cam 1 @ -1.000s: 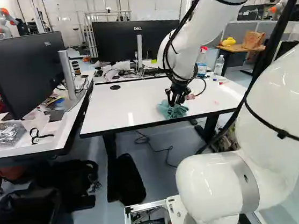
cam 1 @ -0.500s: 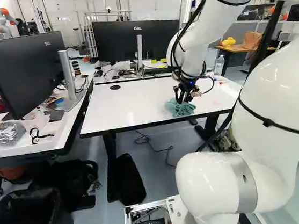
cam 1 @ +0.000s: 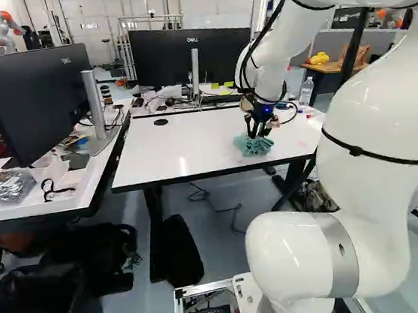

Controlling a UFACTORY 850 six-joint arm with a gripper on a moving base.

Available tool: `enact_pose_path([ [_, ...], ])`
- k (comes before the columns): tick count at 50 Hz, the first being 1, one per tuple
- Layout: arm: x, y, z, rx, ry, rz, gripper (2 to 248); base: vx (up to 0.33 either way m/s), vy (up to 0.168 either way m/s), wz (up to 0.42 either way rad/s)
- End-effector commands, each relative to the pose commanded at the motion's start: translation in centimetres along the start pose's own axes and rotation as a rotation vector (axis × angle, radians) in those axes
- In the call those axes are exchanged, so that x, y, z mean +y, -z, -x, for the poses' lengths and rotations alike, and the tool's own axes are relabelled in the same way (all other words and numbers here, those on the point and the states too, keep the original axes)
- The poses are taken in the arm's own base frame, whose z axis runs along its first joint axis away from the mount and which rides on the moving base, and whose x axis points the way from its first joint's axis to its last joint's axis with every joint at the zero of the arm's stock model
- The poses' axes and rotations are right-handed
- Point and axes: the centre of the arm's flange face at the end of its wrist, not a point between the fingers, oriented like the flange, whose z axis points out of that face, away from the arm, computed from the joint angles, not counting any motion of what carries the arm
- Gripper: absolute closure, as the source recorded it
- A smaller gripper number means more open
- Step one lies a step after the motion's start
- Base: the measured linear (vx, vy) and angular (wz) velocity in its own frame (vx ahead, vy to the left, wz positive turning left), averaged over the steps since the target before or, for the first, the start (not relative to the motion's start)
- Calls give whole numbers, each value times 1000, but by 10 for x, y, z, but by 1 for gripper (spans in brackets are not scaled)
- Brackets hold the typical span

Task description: Clean the table with the green towel

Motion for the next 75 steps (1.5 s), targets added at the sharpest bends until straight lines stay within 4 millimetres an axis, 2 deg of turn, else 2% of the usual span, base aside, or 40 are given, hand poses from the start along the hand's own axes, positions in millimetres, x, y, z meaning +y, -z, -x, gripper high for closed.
enact_pose_path([
  [17, -10, -8, -31, 9, 20, -5, 212, 0, 0, 0],
  [32, -34, -12, -45, 15, 64, -18, 212, 0, 0, 0],
  [51, -69, -10, -38, 14, 132, -37, 212, 0, 0, 0],
  [75, -107, -2, -8, 5, 215, -59, 212, 0, 0, 0],
])
